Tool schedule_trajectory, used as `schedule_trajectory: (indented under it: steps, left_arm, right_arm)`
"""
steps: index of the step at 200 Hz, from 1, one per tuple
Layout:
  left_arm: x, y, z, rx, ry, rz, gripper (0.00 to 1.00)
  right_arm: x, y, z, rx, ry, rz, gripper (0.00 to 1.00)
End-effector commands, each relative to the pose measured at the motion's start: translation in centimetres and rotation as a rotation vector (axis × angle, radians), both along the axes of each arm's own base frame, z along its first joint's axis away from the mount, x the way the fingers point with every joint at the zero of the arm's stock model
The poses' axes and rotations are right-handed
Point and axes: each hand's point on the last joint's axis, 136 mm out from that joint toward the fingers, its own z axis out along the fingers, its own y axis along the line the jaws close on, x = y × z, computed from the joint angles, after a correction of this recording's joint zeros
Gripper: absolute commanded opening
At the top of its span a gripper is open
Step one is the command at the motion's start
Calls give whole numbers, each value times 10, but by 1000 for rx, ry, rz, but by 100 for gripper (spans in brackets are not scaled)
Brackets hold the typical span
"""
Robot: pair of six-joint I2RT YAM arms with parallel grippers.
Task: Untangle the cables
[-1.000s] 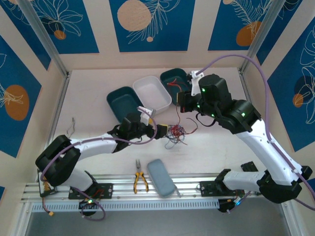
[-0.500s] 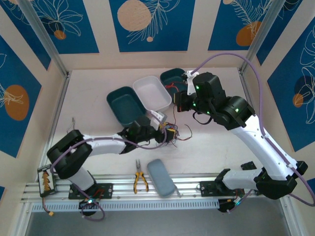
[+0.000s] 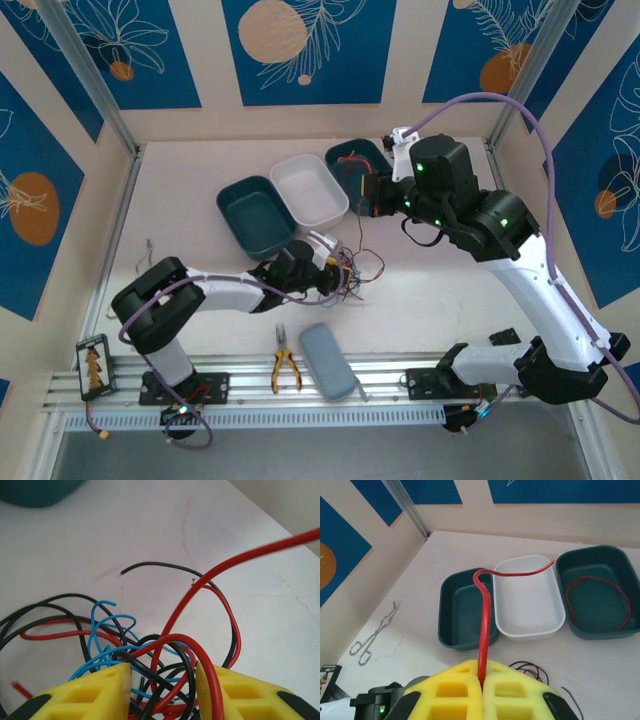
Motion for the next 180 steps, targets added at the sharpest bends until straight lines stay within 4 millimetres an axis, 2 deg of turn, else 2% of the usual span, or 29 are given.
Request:
schedule_trajectory:
  steps: [1, 66, 100, 113, 136, 156, 168, 180]
  left_arm:
    - [-6, 8, -19, 38, 45, 18, 38]
    - [-8, 10, -26, 45, 62, 21, 39]
    - [-10, 9, -24, 36, 68, 7, 42]
    - [-13, 7, -21, 26, 68, -5, 49]
    - [-15, 7, -6, 2, 62, -17, 72]
    - [-18, 9, 13, -22, 38, -24, 85]
    - [-19, 11, 27, -36, 14, -29, 99]
    - [-21, 14, 40, -42, -9, -30, 100]
  right_arm:
    - [1, -13, 22, -10, -64, -32, 0]
    - [6, -29, 63, -17, -174, -88, 0]
    - [21, -36, 78, -23, -222, -128, 0]
    - [31, -38, 79, -28, -232, -145, 0]
    - [52, -42, 79, -26, -231, -165, 0]
    - [72, -46, 79, -20, -232, -181, 0]
    - [85, -45, 77, -19, -230, -180, 0]
    - [97, -46, 74, -19, -230, -182, 0]
